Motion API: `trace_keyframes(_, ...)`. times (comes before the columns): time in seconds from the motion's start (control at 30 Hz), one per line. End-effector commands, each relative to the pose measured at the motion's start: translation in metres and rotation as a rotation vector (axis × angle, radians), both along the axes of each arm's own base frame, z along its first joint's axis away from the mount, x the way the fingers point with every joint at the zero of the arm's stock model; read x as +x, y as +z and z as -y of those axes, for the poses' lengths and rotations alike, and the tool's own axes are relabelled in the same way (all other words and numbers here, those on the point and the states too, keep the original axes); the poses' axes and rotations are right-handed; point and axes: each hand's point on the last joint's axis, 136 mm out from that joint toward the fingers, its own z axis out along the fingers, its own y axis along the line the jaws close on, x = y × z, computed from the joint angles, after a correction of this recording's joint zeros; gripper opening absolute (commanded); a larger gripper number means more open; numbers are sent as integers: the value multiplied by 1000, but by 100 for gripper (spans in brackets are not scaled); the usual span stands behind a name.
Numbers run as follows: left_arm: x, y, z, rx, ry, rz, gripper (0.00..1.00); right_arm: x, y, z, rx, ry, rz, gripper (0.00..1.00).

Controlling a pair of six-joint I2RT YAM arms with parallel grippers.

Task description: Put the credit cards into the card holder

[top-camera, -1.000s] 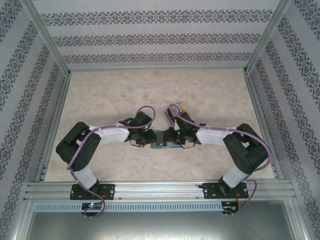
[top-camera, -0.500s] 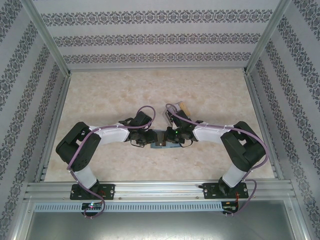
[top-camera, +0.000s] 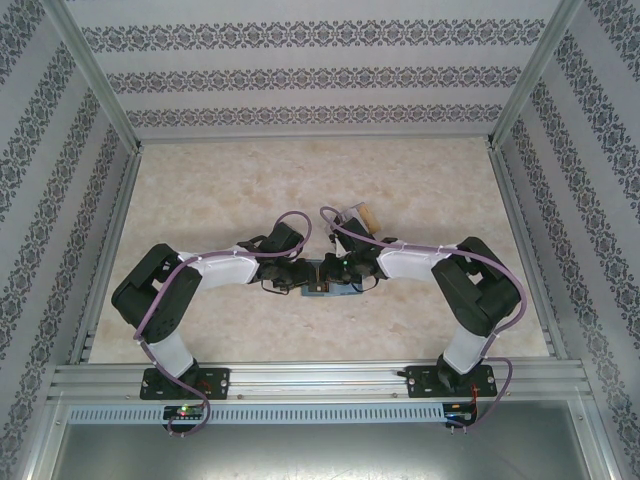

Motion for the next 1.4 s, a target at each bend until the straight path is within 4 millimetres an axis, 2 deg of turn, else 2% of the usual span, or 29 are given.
trace_keyframes(0.0, -5, -9, -14, 75, 5, 4, 34, 3, 7, 5, -40, -3, 34, 15)
trace_keyframes(0.13, -5, -8, -16, 75, 9, 13, 35, 8, 4, 22, -110, -58, 47, 18)
trace_keyframes(0.4, -5, -11, -15, 78, 2, 7, 26, 11, 8, 30, -136, -101, 61, 22)
trace_keyframes(0.67, -3, -10, -9, 59, -13, 3, 25, 13, 18, 38, -213, -106, 85, 23)
trace_keyframes(0.77, -2, -9, -7, 53, -19, 8, 25, 15, 14, 41, -226, -115, 76, 23)
trace_keyframes(0.93, 0, -8, 2, 20, -42, 9, 24, 15, -2, 32, -219, -92, 27, 22)
trace_keyframes(1.07, 1, -11, 3, 28, -53, 3, 21, 15, -3, 21, -216, -57, 22, 18)
trace_keyframes(1.13, 1, -12, 4, 26, -55, 0, 20, 15, -6, 22, -227, -65, 12, 16)
trace_keyframes(1.23, 2, -14, 4, 31, -57, -4, 19, 14, -9, 20, -218, -58, 2, 18)
trace_keyframes(1.37, 2, -15, 4, 32, -55, -7, 19, 11, -7, 3, -137, -23, -7, 17)
